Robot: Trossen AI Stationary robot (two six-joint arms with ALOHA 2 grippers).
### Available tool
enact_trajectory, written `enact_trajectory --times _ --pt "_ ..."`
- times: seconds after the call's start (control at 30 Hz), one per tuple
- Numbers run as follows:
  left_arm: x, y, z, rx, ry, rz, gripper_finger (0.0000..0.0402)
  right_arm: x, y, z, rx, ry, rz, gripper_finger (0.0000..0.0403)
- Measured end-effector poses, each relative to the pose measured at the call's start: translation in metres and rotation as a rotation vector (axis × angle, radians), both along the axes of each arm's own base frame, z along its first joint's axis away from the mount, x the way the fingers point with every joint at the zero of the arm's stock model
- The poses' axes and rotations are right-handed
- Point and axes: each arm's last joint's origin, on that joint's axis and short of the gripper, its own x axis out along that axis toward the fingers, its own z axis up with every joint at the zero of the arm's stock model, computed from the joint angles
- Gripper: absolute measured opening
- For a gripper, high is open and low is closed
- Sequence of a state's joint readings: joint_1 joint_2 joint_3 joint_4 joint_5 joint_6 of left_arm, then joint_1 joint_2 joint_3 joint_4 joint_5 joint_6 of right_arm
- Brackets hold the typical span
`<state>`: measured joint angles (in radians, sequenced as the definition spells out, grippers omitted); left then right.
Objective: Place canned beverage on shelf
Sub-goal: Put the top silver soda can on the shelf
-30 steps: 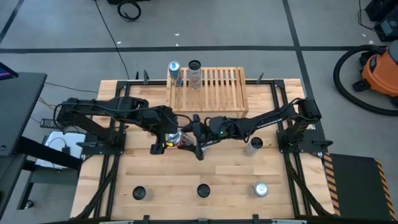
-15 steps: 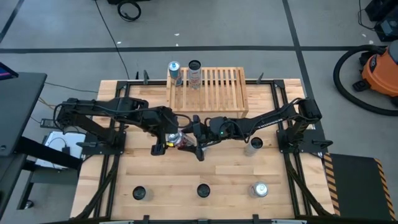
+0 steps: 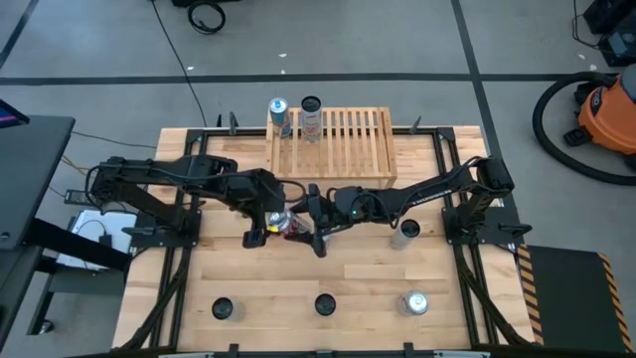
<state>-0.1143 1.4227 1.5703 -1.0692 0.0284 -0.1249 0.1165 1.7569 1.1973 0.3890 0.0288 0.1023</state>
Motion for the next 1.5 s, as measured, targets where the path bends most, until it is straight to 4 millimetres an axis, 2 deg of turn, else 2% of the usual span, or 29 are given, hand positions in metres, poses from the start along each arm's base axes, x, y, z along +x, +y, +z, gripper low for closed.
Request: enact_trajectory --times 0.17,0.37,0.77,0.93,1.1,1.27,1.5 --pt "0.000 0.000 0.000 0.000 0.001 0.002 0.0328 0.000 -0.003 0.000 -0.002 0.000 -0.009 0.0313" --pt "0.002 0.001 0.001 -0.007 -0.018 0.021 0.0392 0.001 -0.006 -0.003 -0.011 0.017 -0.072 0.0312" --pt "0.003 0.000 0.003 0.007 -0.041 -0.010 0.0380 -0.007 0.003 0.002 -0.007 0.058 -0.125 0.0312" --pt "0.004 -0.001 0.004 0.103 -0.071 -0.146 0.0380 -0.014 0.012 0.008 -0.014 0.070 -0.146 0.0312" --pt "0.008 -0.001 0.008 0.101 -0.133 -0.142 0.0380 -0.024 0.016 0.019 -0.038 0.075 -0.182 0.0312" --pt "0.014 -0.001 0.014 0.110 -0.216 -0.124 0.0380 -0.035 0.012 0.033 -0.096 0.075 -0.211 0.0314" --pt "0.009 0.001 0.015 0.099 -0.199 -0.038 0.0380 -0.046 -0.004 0.044 -0.127 0.108 -0.214 0.0313"
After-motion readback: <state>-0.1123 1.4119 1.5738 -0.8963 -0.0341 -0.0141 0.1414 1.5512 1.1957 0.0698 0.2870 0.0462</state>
